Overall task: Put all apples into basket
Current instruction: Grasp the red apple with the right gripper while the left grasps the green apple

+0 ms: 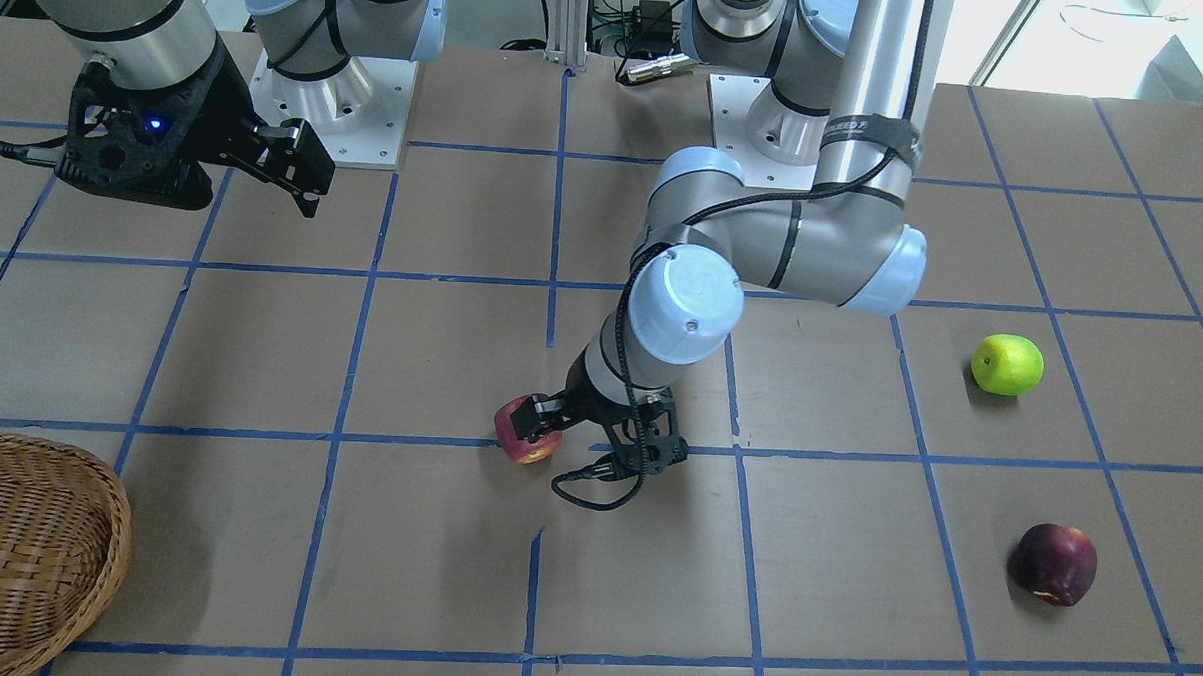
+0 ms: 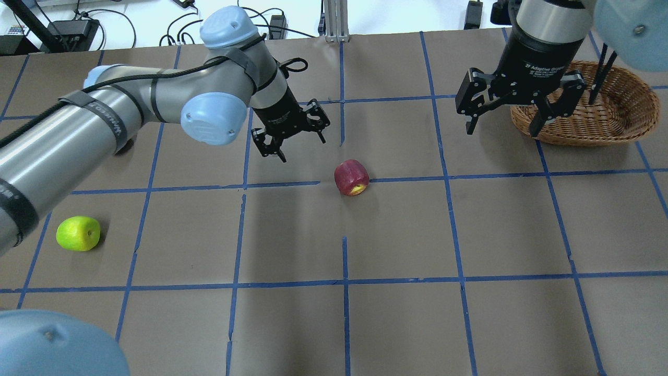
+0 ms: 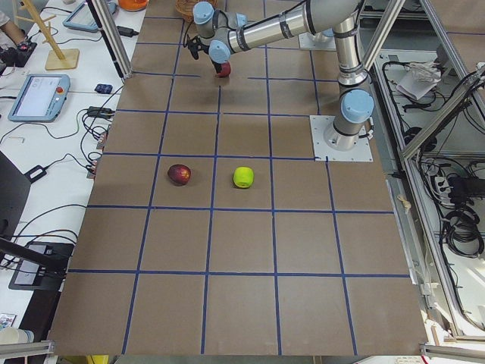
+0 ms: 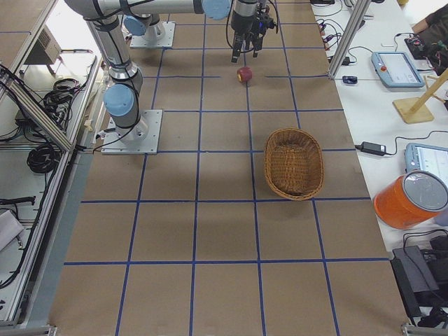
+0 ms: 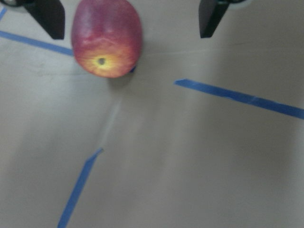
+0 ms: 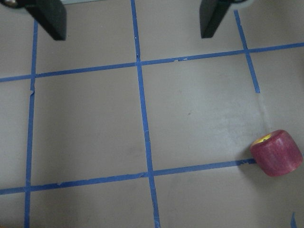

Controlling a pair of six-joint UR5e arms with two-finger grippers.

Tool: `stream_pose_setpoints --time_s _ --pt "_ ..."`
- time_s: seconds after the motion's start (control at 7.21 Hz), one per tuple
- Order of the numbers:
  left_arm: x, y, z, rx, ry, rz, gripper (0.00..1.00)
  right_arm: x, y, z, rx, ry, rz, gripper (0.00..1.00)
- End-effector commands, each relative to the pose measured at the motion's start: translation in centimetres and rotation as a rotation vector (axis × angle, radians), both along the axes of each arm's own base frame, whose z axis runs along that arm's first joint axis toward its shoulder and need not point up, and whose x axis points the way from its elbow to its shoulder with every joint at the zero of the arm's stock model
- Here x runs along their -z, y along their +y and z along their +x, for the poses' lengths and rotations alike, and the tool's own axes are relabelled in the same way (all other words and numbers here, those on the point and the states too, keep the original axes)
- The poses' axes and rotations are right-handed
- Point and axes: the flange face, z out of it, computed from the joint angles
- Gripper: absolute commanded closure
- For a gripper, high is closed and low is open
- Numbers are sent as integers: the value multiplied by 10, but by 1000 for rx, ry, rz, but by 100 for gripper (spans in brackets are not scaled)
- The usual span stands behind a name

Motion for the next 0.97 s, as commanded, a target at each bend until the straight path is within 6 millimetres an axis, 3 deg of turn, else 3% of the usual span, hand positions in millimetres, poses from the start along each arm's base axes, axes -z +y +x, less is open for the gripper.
stream_pose_setpoints --time_s 0.0,0.14,0.28,0.42,0.55,0.69,0.83 --pt "-38 17 108 261 -107 63 0 27 -22 5 -10 -8 -47 0" --pt "-40 19 187 401 -112 91 0 32 -21 17 -47 -20 -41 0" --pt "-35 31 266 487 -63 89 0 36 -16 49 -96 -90 -39 0" --pt "-25 45 321 476 -87 129 0 62 -25 71 -132 -92 -21 0" --pt "-24 56 358 491 -113 158 0 84 -27 109 -199 -94 -40 0" --pt "-20 67 400 538 -70 150 0 116 -33 134 -242 -96 -45 0" --pt "-2 74 436 523 -51 157 0 142 -34 158 -283 -100 -69 0"
